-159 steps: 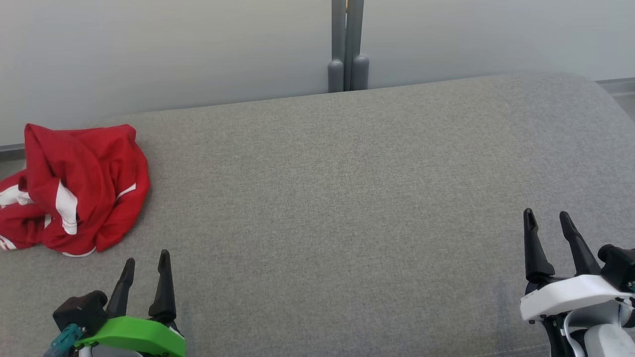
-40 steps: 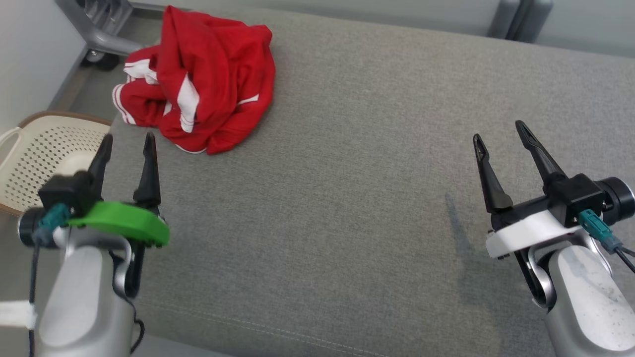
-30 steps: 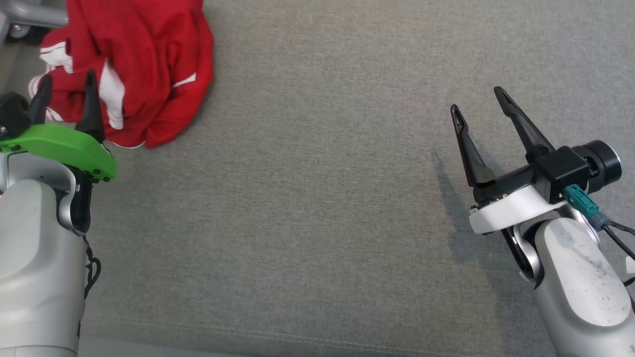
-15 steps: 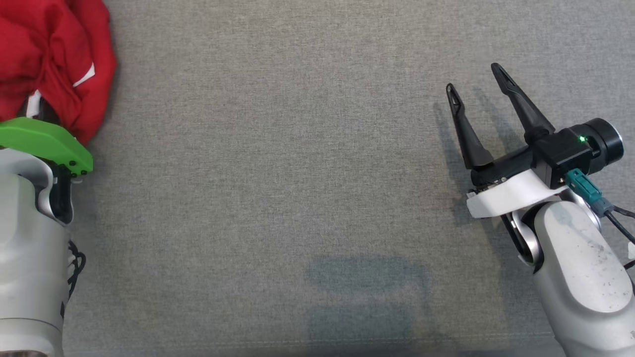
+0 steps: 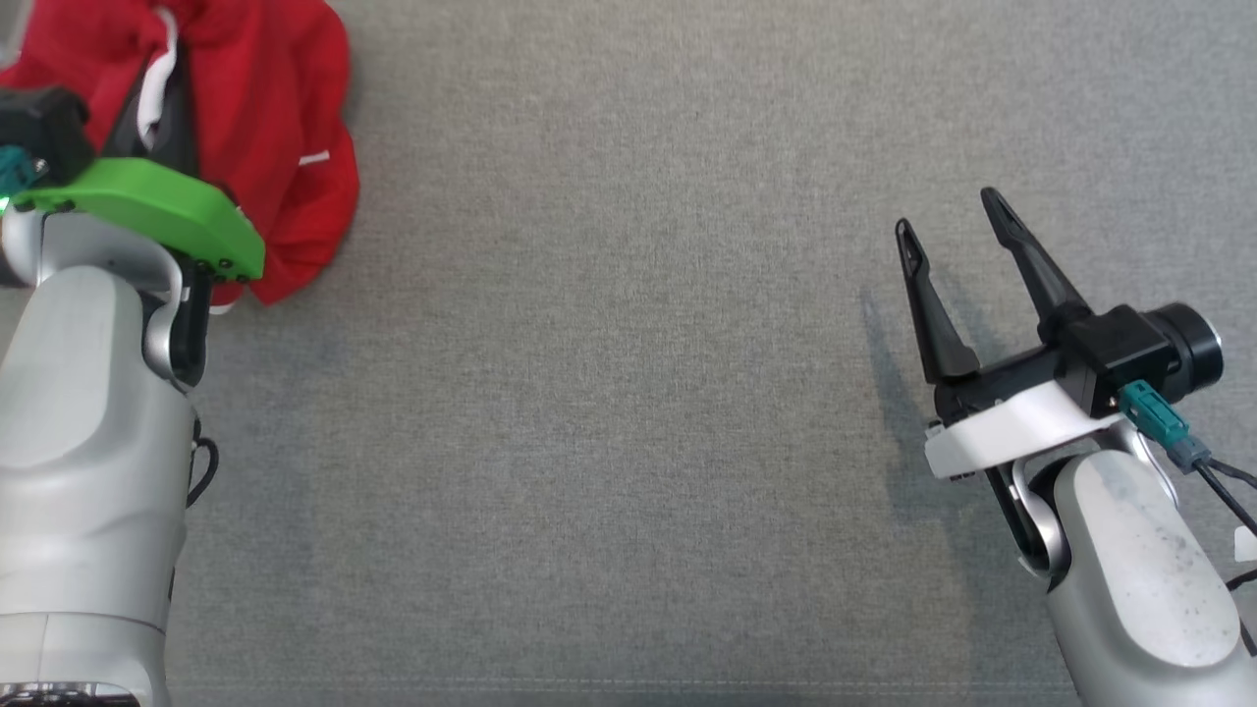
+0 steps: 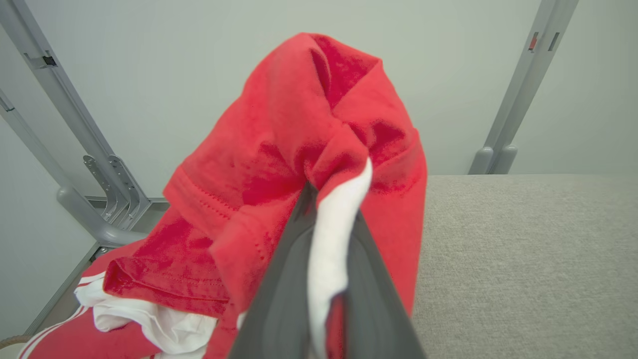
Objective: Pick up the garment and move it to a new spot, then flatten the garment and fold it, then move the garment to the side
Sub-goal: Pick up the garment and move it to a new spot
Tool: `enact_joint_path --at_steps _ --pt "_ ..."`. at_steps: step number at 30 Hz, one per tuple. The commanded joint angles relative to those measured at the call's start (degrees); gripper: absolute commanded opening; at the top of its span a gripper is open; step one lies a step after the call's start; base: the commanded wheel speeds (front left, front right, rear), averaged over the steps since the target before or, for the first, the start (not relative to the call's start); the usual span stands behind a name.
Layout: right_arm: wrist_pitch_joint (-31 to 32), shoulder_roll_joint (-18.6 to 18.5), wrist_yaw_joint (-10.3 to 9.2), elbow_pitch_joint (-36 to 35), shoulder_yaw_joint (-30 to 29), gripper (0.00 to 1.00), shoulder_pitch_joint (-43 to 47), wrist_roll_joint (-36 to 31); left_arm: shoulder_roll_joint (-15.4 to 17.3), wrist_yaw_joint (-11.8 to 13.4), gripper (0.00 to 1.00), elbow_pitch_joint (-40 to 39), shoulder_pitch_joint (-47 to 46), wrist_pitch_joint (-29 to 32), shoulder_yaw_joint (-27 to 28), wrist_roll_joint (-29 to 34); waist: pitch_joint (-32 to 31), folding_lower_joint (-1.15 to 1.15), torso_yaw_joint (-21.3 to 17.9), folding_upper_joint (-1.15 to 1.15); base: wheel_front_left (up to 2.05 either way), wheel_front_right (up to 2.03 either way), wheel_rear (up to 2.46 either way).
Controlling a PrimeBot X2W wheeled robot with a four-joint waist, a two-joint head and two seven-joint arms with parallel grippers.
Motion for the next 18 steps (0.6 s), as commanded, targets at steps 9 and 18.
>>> enact_joint_path --at_steps 9,18 --pt "-0.2 3.1 -0.02 -0.3 -2.4 1.0 6.0 1.1 -1.4 0.1 0.0 -23.1 7.5 9.3 -5.1 -0.9 -10.6 0.0 -1.8 0.0 0.0 0.0 0.0" --pt "-0.2 4.3 -0.02 -0.9 -5.3 1.0 10.3 1.3 -7.5 1.0 0.0 -43.5 18.5 17.9 -13.9 -3.1 -15.5 0.0 -8.9 0.0 0.0 0.0 0.0"
